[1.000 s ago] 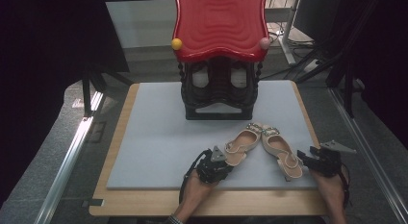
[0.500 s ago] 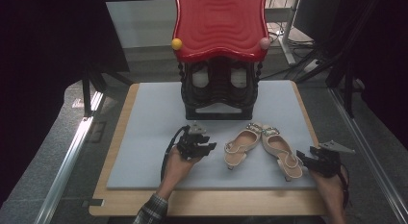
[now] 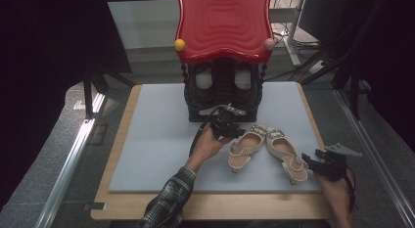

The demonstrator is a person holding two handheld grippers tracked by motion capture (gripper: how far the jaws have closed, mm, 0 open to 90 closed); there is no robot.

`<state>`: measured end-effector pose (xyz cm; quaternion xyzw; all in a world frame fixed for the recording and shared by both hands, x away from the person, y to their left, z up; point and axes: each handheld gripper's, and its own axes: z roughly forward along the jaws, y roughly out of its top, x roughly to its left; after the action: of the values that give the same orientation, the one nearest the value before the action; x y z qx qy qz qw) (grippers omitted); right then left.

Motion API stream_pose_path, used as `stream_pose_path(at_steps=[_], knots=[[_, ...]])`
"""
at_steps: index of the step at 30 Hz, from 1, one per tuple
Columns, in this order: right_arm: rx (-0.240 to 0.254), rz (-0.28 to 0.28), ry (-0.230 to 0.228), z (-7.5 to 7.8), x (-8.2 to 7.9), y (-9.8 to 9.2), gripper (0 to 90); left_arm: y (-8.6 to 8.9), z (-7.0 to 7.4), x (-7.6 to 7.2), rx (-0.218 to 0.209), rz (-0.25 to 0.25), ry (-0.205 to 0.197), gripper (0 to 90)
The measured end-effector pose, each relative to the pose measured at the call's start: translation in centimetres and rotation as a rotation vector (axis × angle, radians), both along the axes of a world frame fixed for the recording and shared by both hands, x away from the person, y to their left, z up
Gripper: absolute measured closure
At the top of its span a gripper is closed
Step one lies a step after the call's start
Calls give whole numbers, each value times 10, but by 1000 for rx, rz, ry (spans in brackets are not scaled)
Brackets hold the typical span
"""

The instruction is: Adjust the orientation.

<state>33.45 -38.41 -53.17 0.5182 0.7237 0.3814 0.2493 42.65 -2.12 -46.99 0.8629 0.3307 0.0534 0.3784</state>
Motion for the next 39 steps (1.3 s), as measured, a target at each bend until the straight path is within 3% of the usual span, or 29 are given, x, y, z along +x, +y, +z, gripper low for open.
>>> stream_pose_path(at_steps=[9, 13, 17, 21, 25, 27, 36, 39], knots=[[18, 1, 3, 0, 0, -2, 371, -18, -21, 11, 93, 6, 37, 671], [23, 2, 2, 0, 0, -2, 371, -18, -25, 12, 57, -5, 59, 760], [25, 0, 1, 0, 0, -2, 371, -19, -24, 9, 77, 15, 38, 856], [27, 1, 1, 0, 0, -3, 371, -16, -26, 8, 44, 36, 41, 885], [32, 2, 4, 0, 0, -3, 371, -5, -27, 8, -13, 60, 62, 887], [34, 2, 3, 0, 0, -3, 371, 4, -26, 6, -62, 71, 69, 886], [33, 2, 4, 0, 0, -3, 371, 43, -14, -12, -188, 123, 37, 885], [34, 1, 3, 0, 0, -3, 371, 54, -10, -20, -210, 138, 4, 886]])
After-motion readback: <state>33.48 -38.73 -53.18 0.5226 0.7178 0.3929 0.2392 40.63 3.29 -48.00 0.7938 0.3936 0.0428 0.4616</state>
